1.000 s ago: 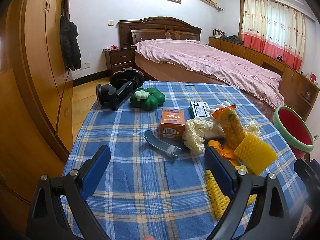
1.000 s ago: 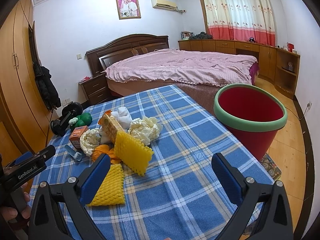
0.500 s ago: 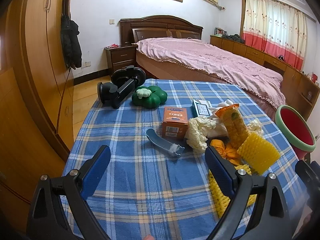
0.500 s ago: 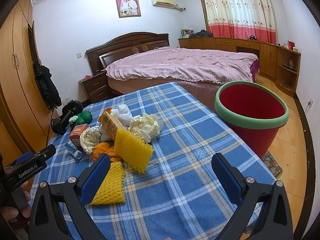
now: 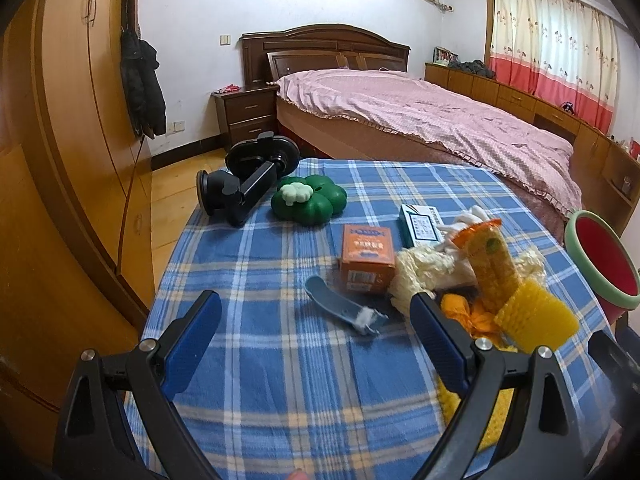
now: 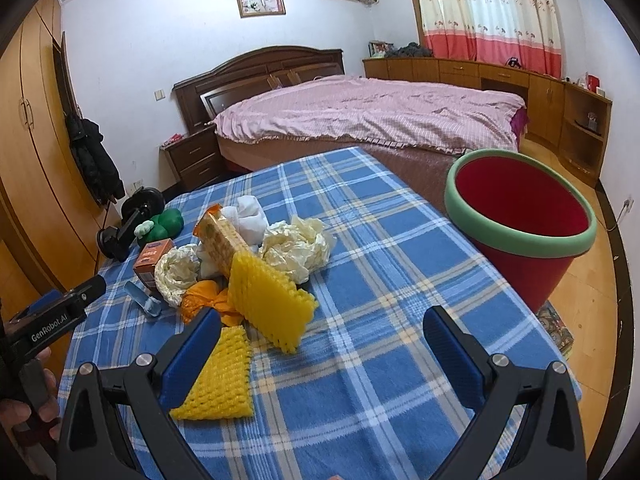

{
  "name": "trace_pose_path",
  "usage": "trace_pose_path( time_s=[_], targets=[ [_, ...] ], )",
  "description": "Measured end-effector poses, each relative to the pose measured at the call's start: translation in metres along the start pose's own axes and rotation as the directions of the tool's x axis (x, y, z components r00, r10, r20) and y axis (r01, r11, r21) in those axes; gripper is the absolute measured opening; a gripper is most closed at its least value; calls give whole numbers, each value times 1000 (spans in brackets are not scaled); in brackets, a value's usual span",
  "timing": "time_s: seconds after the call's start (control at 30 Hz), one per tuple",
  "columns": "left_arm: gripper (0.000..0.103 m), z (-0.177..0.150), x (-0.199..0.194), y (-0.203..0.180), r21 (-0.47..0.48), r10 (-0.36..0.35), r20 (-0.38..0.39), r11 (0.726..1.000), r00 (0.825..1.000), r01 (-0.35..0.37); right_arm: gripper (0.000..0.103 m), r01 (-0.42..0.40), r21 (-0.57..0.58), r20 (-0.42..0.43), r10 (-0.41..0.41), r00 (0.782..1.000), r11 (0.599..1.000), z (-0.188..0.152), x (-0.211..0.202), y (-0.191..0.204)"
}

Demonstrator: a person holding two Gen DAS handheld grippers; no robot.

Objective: Collect trash

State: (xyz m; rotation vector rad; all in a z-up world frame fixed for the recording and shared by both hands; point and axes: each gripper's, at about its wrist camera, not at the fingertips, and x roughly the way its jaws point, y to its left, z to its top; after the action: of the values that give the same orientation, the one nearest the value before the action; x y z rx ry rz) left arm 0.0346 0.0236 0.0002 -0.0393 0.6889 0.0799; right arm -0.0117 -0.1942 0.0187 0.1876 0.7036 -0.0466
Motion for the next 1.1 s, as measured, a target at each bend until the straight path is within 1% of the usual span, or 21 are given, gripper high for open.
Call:
trace_pose_path(
  time_s=[0.17,0.2,0.23,0.33,0.47,0.53,0.57,0.67,0.73,0.77,0.83,0.87,0.93,0.97,1.03,1.1],
  targets=[
    [95,10,20,-2,30,-20,-21,999,1000,20,103,5,-6,-31,-5,1000,1000,5,15,4],
    [95,12,24,-2,36,-28,-25,999,999,29,101,6,-4,-42,-6,999,1000,5,19,5],
    [95,15,29,-4,43,-37,-29,998,999,39,97,7,-4,-55,-7,998,1000,6,23,6],
    [95,22,46,-9,63,-62,-47,996,997,65,88,12,-5,-95,-13,995,1000,5,35,8],
    [92,31,69,-11,61,-102,-73,992,992,107,84,16,12,-143,-14,990,1000,6,54,12],
    [87,33,81,-12,60,-122,-93,990,988,128,76,18,15,-152,-15,988,1000,6,61,15],
    [86,34,86,-12,62,-129,-101,989,986,136,75,22,17,-155,-19,988,1000,5,63,16],
    [77,34,99,-15,75,-147,-130,985,981,157,64,28,24,-164,-23,986,999,4,67,16],
    [65,33,105,-17,74,-169,-147,981,975,181,55,32,44,-173,-24,985,999,3,69,15],
    [62,33,107,-17,70,-179,-156,979,971,192,53,33,53,-172,-23,985,998,4,69,14],
    [52,32,109,-16,61,-193,-165,977,967,205,45,35,64,-173,-23,985,997,4,68,14],
    [49,33,110,-16,57,-199,-166,976,966,210,43,38,65,-174,-26,984,997,4,67,14],
    [48,32,111,-15,56,-214,-161,973,963,226,33,36,61,-174,-25,984,997,3,66,15],
    [48,31,110,-15,62,-220,-157,971,963,232,31,34,61,-172,-23,985,998,3,65,15],
    [48,30,107,-14,62,-233,-149,968,961,244,19,28,58,-170,-18,985,998,4,64,15],
    [47,30,102,-13,52,-253,-140,964,957,262,13,14,53,-164,-5,987,998,4,62,16]
  ],
)
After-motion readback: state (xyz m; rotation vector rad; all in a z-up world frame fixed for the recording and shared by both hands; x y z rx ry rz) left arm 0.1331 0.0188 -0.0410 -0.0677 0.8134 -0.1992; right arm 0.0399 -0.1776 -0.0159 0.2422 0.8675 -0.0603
